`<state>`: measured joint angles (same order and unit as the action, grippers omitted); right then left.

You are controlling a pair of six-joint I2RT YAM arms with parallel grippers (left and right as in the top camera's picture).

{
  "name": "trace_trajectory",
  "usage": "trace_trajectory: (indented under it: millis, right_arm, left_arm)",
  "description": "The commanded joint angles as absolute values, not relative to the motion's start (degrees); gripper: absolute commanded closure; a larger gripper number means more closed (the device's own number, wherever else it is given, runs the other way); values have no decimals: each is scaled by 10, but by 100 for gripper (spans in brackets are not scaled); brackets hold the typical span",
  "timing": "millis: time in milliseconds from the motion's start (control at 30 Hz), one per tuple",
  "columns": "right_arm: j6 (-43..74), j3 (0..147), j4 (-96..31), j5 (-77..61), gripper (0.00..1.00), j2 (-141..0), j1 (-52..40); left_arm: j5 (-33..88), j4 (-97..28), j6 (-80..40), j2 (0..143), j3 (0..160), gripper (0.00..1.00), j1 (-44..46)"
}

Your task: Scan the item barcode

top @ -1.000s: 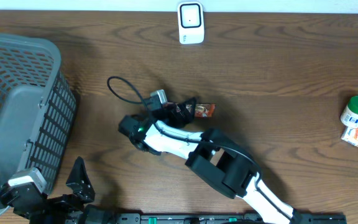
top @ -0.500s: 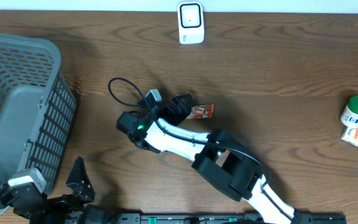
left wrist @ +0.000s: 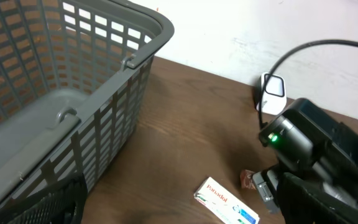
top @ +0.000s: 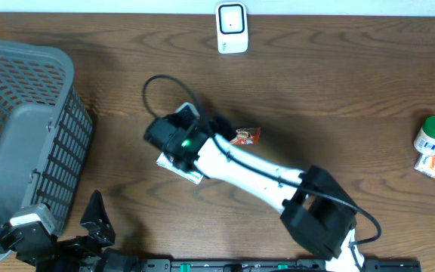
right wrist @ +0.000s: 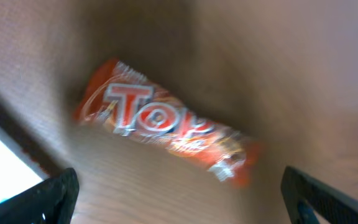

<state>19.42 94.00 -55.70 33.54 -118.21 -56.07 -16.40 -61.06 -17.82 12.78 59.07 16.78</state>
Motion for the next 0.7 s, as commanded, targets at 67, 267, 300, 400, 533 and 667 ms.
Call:
trace_trajectory:
  millis: [67, 267, 300, 400, 533, 667]
  right_arm:
    - [270, 939, -571, -13, 1, -1180, -433]
    - [269, 939, -580, -111, 3, -1177, -326]
    - [267, 938, -587, -131, 2, -1177, -306]
    - [245, 928, -605, -202, 2, -1177, -248]
    - [204, 894, -600, -278, 2, -1177, -184]
    - [188, 842, -584, -286, 1, -1177, -142]
  left_arm:
    - [-161, -608, -179, 128, 590, 3, 168]
    - [-161, -609, -179, 128, 590, 3, 168]
    - [-161, -608, -179, 128, 590, 3, 168]
    - [-161, -608, -179, 128, 590, 2, 168]
    - [-161, -608, -179, 128, 590, 3, 168]
    - [-161, -608, -179, 128, 590, 3, 168]
